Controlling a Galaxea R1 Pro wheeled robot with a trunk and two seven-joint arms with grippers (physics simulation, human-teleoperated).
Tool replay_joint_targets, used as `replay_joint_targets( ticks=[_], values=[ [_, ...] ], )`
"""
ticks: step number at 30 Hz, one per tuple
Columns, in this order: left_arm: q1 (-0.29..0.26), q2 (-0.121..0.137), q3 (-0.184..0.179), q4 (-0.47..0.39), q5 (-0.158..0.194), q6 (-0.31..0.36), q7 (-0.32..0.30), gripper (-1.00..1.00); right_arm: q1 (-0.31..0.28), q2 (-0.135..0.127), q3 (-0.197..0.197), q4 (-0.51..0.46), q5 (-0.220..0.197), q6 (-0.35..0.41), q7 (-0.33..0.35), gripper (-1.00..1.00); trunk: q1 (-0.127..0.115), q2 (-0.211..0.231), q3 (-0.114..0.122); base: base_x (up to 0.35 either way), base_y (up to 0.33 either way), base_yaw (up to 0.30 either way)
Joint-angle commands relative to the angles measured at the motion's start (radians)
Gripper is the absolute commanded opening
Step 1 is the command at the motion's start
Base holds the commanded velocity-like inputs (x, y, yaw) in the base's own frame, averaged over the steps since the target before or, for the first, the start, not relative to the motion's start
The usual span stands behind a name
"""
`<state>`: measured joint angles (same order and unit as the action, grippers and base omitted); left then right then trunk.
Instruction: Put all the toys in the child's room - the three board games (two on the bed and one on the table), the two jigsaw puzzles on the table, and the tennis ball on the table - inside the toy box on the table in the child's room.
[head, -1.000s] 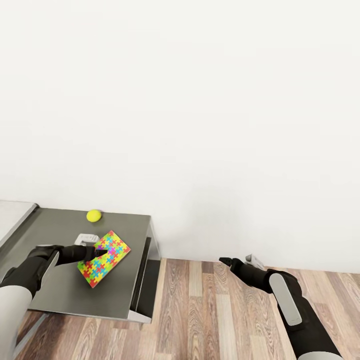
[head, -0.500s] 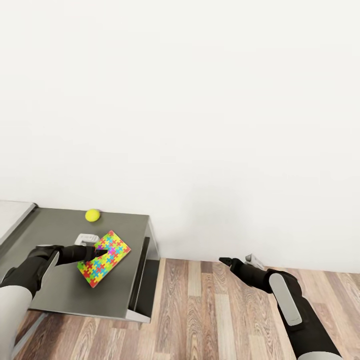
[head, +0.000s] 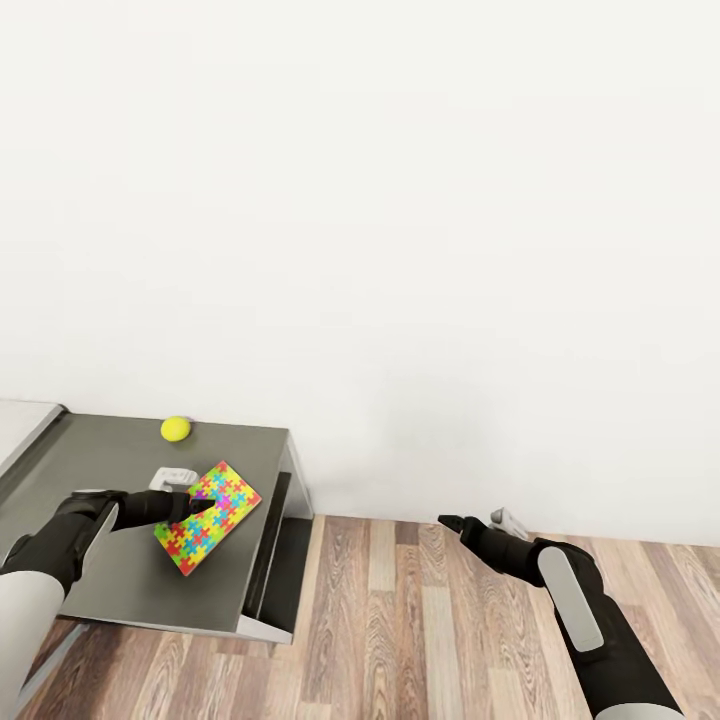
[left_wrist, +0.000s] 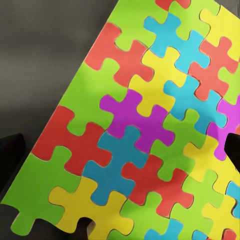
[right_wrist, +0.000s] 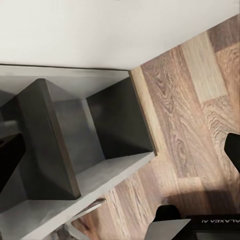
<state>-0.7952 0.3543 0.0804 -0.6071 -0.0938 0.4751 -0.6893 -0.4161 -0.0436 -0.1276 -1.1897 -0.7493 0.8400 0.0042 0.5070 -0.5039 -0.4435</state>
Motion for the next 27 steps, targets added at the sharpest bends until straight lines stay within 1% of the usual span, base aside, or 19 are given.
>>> replay_joint_targets(
  ticks=[1,5,8,15,22,27],
  values=[
    [0.001,-0.001,0.004,0.0,-0.017,0.007,-0.01,1.0,0.0,0.001,-0.001,-0.001,-0.001,0.005,0.0,1.0,0.001,-0.001,-0.002,-0.029,-0.148,0.0],
    [0.001,-0.002,0.004,0.0,-0.017,0.007,-0.01,1.0,-0.001,0.001,-0.001,-0.001,-0.001,0.005,0.0,1.0,0.001,-0.001,-0.002,-0.041,-0.201,0.0],
    [0.001,-0.002,0.004,0.0,-0.017,0.007,-0.01,1.0,-0.001,0.002,-0.001,-0.001,-0.001,0.005,0.0,1.0,0.001,-0.001,-0.002,-0.014,-0.09,0.0],
    [0.001,-0.002,0.004,0.0,-0.017,0.007,-0.011,1.0,-0.001,0.004,-0.001,-0.001,-0.001,0.004,0.0,1.0,0.001,-0.001,-0.002,-0.003,-0.018,0.0],
    [0.001,-0.003,0.004,0.0,-0.017,0.007,-0.012,1.0,0.0,-0.001,-0.001,-0.001,-0.002,-0.006,0.002,1.0,0.001,-0.001,-0.001,0.0,-0.001,-0.002],
    [0.001,-0.003,0.004,0.0,-0.017,0.007,-0.012,1.0,0.0,-0.002,-0.001,-0.001,-0.002,-0.008,0.002,1.0,0.001,-0.001,0.002,0.0,0.0,-0.115]
  ],
)
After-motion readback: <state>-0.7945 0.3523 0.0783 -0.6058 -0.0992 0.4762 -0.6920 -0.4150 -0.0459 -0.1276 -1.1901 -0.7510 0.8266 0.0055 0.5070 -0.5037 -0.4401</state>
